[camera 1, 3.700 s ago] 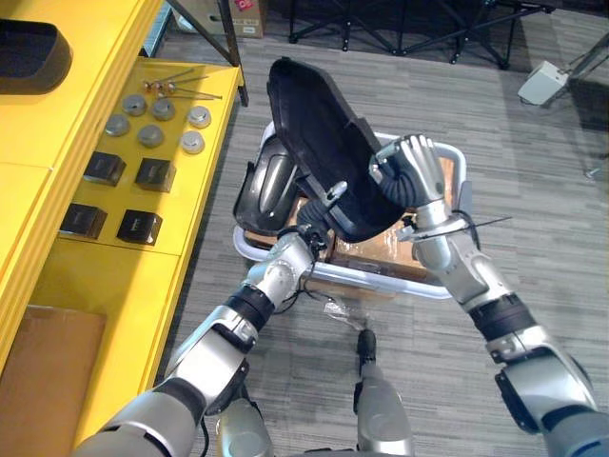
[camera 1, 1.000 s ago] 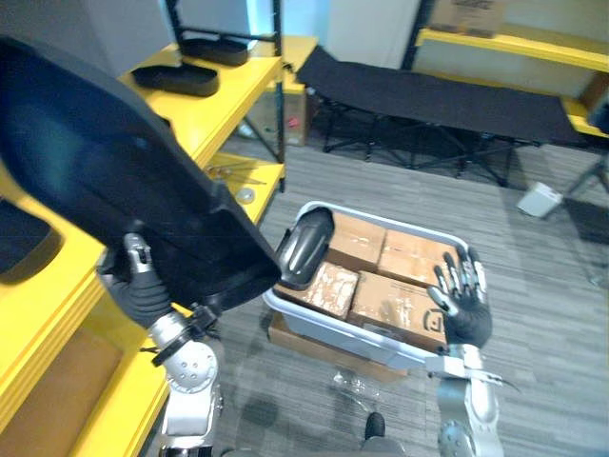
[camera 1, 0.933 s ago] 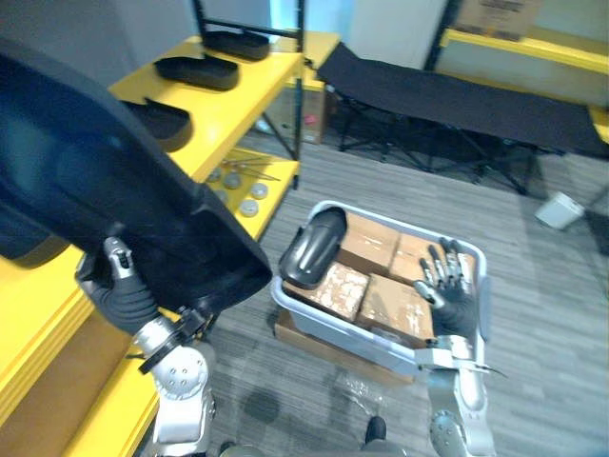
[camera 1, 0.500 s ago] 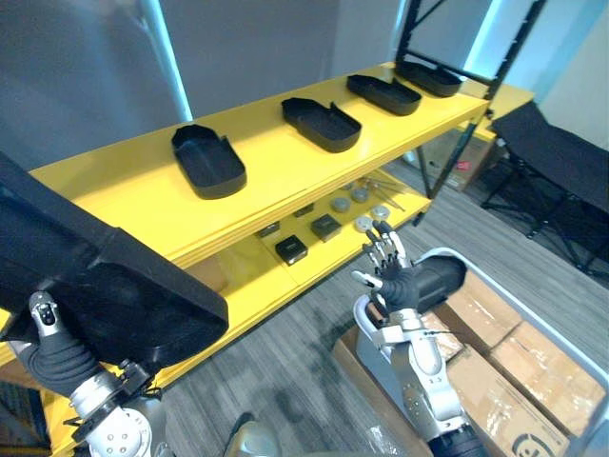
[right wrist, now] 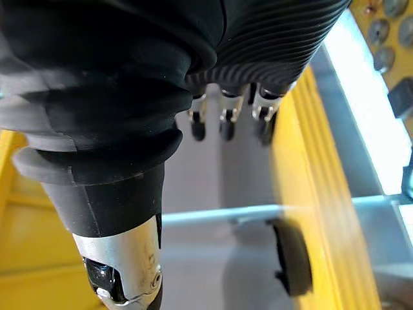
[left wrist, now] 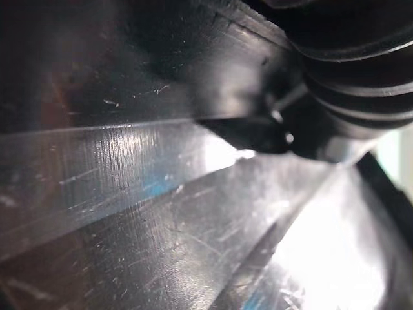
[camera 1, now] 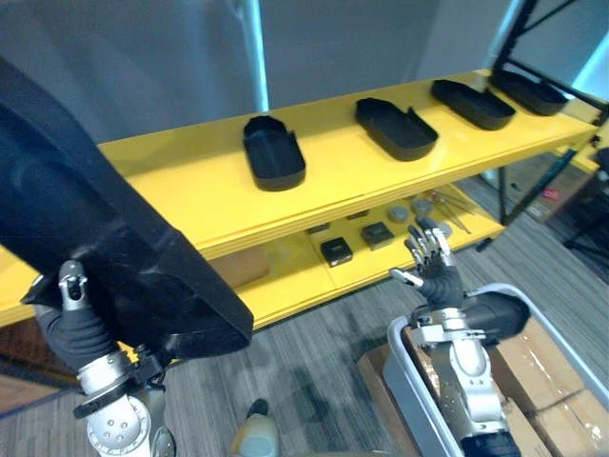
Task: Walk over and take plastic housings, then place them on the shelf
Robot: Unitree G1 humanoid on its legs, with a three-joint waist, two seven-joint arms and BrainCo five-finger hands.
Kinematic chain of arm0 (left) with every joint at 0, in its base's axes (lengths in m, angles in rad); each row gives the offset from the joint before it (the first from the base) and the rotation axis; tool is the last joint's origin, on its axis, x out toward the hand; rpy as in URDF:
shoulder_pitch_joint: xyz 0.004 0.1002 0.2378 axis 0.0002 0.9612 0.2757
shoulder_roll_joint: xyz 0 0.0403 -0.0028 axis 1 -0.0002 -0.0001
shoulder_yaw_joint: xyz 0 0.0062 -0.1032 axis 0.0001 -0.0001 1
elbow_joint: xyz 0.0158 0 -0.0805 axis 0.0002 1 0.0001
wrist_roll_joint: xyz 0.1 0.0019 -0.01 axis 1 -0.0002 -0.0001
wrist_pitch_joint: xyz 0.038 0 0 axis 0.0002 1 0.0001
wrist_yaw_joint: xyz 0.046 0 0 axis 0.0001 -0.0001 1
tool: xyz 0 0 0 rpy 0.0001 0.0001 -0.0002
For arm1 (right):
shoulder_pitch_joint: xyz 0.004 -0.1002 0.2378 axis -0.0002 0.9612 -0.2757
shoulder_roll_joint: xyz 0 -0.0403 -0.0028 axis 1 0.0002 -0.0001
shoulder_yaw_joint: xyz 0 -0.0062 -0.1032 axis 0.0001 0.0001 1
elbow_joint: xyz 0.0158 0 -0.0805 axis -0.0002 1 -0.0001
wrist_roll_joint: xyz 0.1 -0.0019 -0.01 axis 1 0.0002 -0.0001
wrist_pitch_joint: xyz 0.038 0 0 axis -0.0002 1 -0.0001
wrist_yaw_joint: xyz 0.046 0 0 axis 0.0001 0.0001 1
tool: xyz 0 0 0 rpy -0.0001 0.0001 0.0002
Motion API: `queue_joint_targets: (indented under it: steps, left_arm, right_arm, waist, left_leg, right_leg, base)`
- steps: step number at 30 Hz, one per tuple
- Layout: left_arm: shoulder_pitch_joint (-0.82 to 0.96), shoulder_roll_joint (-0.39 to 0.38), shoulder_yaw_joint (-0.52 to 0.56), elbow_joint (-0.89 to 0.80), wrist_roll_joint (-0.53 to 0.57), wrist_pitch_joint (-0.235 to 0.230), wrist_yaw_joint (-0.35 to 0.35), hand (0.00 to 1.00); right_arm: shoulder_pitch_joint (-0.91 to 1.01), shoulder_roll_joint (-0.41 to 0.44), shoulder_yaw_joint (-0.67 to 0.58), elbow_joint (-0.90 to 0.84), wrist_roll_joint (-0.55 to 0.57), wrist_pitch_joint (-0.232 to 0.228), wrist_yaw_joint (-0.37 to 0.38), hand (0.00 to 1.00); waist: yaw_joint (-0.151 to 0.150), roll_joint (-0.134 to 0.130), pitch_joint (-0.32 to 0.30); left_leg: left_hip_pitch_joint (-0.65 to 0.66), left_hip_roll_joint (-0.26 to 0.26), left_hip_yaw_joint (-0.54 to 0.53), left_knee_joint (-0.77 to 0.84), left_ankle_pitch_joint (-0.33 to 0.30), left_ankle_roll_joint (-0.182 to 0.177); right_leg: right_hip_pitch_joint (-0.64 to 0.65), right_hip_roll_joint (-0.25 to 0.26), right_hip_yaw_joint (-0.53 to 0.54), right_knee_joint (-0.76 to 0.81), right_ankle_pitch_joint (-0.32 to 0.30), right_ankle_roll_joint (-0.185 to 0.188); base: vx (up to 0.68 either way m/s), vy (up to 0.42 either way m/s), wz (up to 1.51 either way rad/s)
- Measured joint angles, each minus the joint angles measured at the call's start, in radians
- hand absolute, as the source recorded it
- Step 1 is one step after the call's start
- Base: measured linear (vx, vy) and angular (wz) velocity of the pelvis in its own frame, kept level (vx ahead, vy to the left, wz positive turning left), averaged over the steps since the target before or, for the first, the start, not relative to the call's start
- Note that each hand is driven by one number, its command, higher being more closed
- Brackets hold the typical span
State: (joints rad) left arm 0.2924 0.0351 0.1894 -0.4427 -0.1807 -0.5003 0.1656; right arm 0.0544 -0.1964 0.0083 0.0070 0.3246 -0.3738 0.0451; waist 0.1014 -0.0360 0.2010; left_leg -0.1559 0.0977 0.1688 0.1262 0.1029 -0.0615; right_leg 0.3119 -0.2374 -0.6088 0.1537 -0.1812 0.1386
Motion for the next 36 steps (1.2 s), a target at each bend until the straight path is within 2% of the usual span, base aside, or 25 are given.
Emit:
queue_joint_targets:
  steps: [3,5,8,10,13,16,17,20,22,23,24,25,26,27,28,29,30,31,32,33,34,35,36]
  left_arm:
    - [-0.001,0.0,-0.017,0.009,-0.002,0.004,0.0,1.0]
    - [0.005,0.0,-0.015,0.021,-0.002,0.008,0.001,1.0]
    - [0.032,0.0,0.013,0.023,-0.003,0.018,0.002,1.0]
    - [0.028,0.0,0.029,0.022,-0.007,0.023,0.002,1.0]
    - [0.029,-0.001,0.033,0.021,-0.005,0.025,0.009,1.0]
    - [0.029,-0.004,0.033,0.011,0.008,0.024,0.019,1.0]
    - [0.028,-0.004,0.033,0.009,0.015,0.023,0.024,1.0]
    - [0.022,-0.004,0.034,-0.005,0.044,0.023,0.028,1.0]
    - [0.014,-0.002,0.059,-0.036,0.078,0.021,0.029,1.0]
    - [0.001,-0.003,0.065,-0.036,0.087,0.021,0.028,1.0]
    - [-0.016,0.001,0.072,-0.035,0.087,0.021,0.029,1.0]
    - [-0.023,0.008,0.08,-0.036,0.091,0.021,0.036,1.0]
    - [-0.026,0.02,0.082,-0.035,0.097,0.021,0.049,1.0]
    - [-0.036,0.051,0.08,-0.034,0.108,0.022,0.072,1.0]
    - [-0.058,0.069,0.08,-0.024,0.11,0.022,0.091,1.0]
    - [-0.072,0.073,0.079,-0.02,0.11,0.022,0.097,1.0]
    - [-0.104,0.074,0.076,-0.01,0.109,0.022,0.105,1.0]
    - [-0.131,0.074,0.071,0.004,0.105,0.024,0.116,1.0]
    - [-0.143,0.074,0.065,0.015,0.103,0.024,0.119,1.0]
    - [-0.149,0.075,0.042,0.034,0.105,0.025,0.131,1.0]
    - [-0.148,0.076,0.032,0.035,0.106,0.025,0.137,1.0]
    - [-0.151,0.075,0.022,0.03,0.111,0.025,0.143,1.0]
    - [-0.147,0.067,-0.009,0.028,0.115,0.025,0.146,1.0]
  right_arm:
    - [0.006,0.005,0.003,0.0,-0.027,-0.005,0.001,0.0]
    - [0.005,0.004,0.002,0.001,-0.025,-0.015,0.004,0.0]
    - [-0.018,0.004,0.003,0.001,-0.021,-0.016,0.05,0.0]
    - [-0.024,0.005,0.004,0.001,-0.024,-0.015,0.071,0.0]
    - [-0.013,0.011,0.015,0.001,-0.021,-0.012,0.09,0.0]
    - [-0.009,0.02,0.021,0.001,-0.01,-0.012,0.099,0.0]
    - [-0.009,0.025,0.023,0.001,0.001,-0.012,0.098,0.0]
    - [-0.008,0.069,0.022,0.001,0.047,-0.015,0.085,0.0]
    - [-0.003,0.106,0.02,0.001,0.053,-0.025,0.072,0.0]
    - [0.003,0.108,0.016,0.0,0.05,-0.03,0.06,0.0]
    - [0.014,0.11,0.014,0.001,0.037,-0.033,0.043,0.0]
    - [0.014,0.115,0.012,0.001,0.018,-0.034,0.038,0.0]
    - [0.014,0.118,0.01,0.001,0.009,-0.038,0.039,0.0]
    - [0.013,0.126,0.01,-0.002,-0.012,-0.044,0.041,0.0]
    - [0.015,0.125,-0.003,-0.02,-0.03,-0.045,0.042,0.0]
    - [0.016,0.124,-0.016,-0.035,-0.038,-0.047,0.042,0.0]
    - [0.018,0.124,-0.05,-0.062,-0.047,-0.057,0.044,0.0]
    - [0.022,0.122,-0.082,-0.088,-0.045,-0.065,0.044,0.0]
    - [0.028,0.117,-0.094,-0.099,-0.045,-0.066,0.042,0.0]
    - [0.051,0.11,-0.114,-0.114,-0.044,-0.072,0.041,0.0]
    - [0.06,0.108,-0.118,-0.119,-0.042,-0.078,0.041,0.0]
    - [0.062,0.108,-0.12,-0.131,-0.033,-0.083,0.043,0.0]
    - [0.054,0.103,-0.12,-0.135,-0.023,-0.082,0.043,0.0]
  waist:
    - [-0.003,0.006,0.025]
    - [-0.004,0.012,0.046]
    - [-0.004,0.011,0.049]
    - [-0.009,0.01,0.048]
    - [-0.009,0.011,0.047]
    - [-0.009,0.026,0.05]
    - [-0.009,0.026,0.051]
    - [-0.007,0.021,0.056]
    - [-0.008,-0.011,0.066]
    - [-0.013,-0.009,0.065]
    - [-0.027,-0.009,0.064]
    - [-0.037,-0.011,0.065]
    - [-0.043,-0.013,0.066]
    - [-0.061,-0.018,0.062]
    - [-0.067,-0.023,0.059]
    - [-0.071,-0.022,0.059]
    - [-0.083,-0.018,0.058]
    - [-0.1,-0.007,0.054]
    - [-0.11,0.0,0.051]
    - [-0.12,0.01,0.035]
    - [-0.119,-0.002,0.02]
    - [-0.118,-0.012,0.014]
    - [-0.114,-0.009,0.009]
  left_leg:
    - [-0.023,-0.003,0.006,0.029,-0.004,-0.002]
    - [-0.026,0.007,0.001,0.086,-0.031,-0.007]
    - [-0.036,0.024,-0.019,0.162,-0.073,-0.02]
    - [-0.032,0.023,-0.015,0.141,-0.075,-0.019]
    - [-0.016,0.001,-0.02,0.057,-0.036,-0.019]
    - [-0.043,-0.005,-0.023,0.053,-0.009,-0.008]
    - [-0.05,-0.007,-0.023,0.062,-0.01,-0.007]
    - [-0.081,-0.019,-0.029,0.147,-0.066,-0.002]
    - [-0.086,-0.056,-0.03,0.214,-0.138,0.016]
    - [-0.088,-0.065,-0.043,0.228,-0.158,0.015]
    - [-0.08,-0.079,-0.066,0.229,-0.17,0.028]
    - [-0.055,-0.085,-0.085,0.206,-0.172,0.032]
    - [-0.034,-0.088,-0.098,0.183,-0.172,0.033]
    - [-0.003,-0.083,-0.134,0.141,-0.166,0.044]
    - [0.028,-0.081,-0.161,0.1,-0.154,0.057]
    - [0.041,-0.081,-0.175,0.086,-0.152,0.057]
    - [0.052,-0.084,-0.209,0.068,-0.152,0.056]
    - [0.051,-0.084,-0.247,0.055,-0.15,0.052]
    - [0.051,-0.084,-0.27,0.053,-0.151,0.046]
    - [0.05,-0.085,-0.308,0.052,-0.145,0.027]
    - [0.048,-0.087,-0.326,0.051,-0.147,0.02]
    - [0.04,-0.1,-0.351,0.055,-0.15,0.004]
    - [0.034,-0.097,-0.354,0.057,-0.139,-0.007]
  right_leg:
    - [-0.018,-0.016,0.014,0.022,-0.035,0.023]
    - [-0.022,-0.024,0.045,0.048,-0.045,0.026]
    - [-0.044,-0.028,0.117,0.07,-0.064,0.032]
    - [-0.054,-0.029,0.124,0.069,-0.066,0.032]
    - [-0.078,-0.037,0.128,0.074,-0.064,0.034]
    - [-0.113,-0.048,0.122,0.103,-0.068,0.04]
    - [-0.115,-0.051,0.12,0.105,-0.068,0.04]
    - [-0.102,-0.07,0.109,0.12,-0.084,0.056]
    - [-0.067,-0.107,0.088,0.152,-0.105,0.027]
    - [-0.091,-0.126,0.106,0.237,-0.097,-0.021]
    - [-0.17,-0.146,0.204,0.408,-0.046,-0.122]
    - [-0.232,-0.143,0.292,0.52,0.04,-0.15]
    - [-0.262,-0.137,0.34,0.578,0.062,-0.125]
    - [-0.304,-0.088,0.392,0.614,-0.006,-0.079]
    - [-0.329,-0.028,0.416,0.562,-0.077,-0.084]
    - [-0.336,0.003,0.424,0.513,-0.096,-0.096]
    - [-0.36,0.061,0.46,0.409,-0.116,-0.104]
    - [-0.396,0.111,0.522,0.331,-0.109,-0.098]
    - [-0.402,0.12,0.55,0.309,-0.09,-0.088]
    - [-0.367,0.122,0.608,0.259,-0.037,-0.088]
    - [-0.338,0.118,0.634,0.219,-0.009,-0.088]
    - [-0.281,0.11,0.64,0.165,0.016,-0.066]
    - [-0.269,0.117,0.605,0.165,0.002,-0.046]
  base:
    - [-0.12,0.01,0.02]
    - [-0.13,0.035,-0.31]
    - [-0.12,0.05,-0.45]
    - [-0.12,0.05,-0.12]
    - [-0.09,0.036,0.03]
    - [-0.03,0.029,0.09]
    - [0.02,0.043,0.1]
    - [0.06,0.055,0.12]
    - [0.16,0.128,0.22]
    - [0.17,0.141,0.5]
    - [0.18,0.156,0.6]
    - [0.14,0.148,0.56]
    - [0.21,0.108,0.56]
    - [0.24,0.025,0.64]
    - [0.24,-0.008,0.69]
    - [0.23,-0.023,0.75]
    - [0.25,-0.06,0.89]
    - [0.25,-0.074,0.99]
    - [0.3,-0.106,1.1]
    - [0.26,-0.099,0.84]
    - [0.32,-0.201,0.97]
    - [0.26,-0.256,0.86]
    - [0.22,-0.267,0.95]
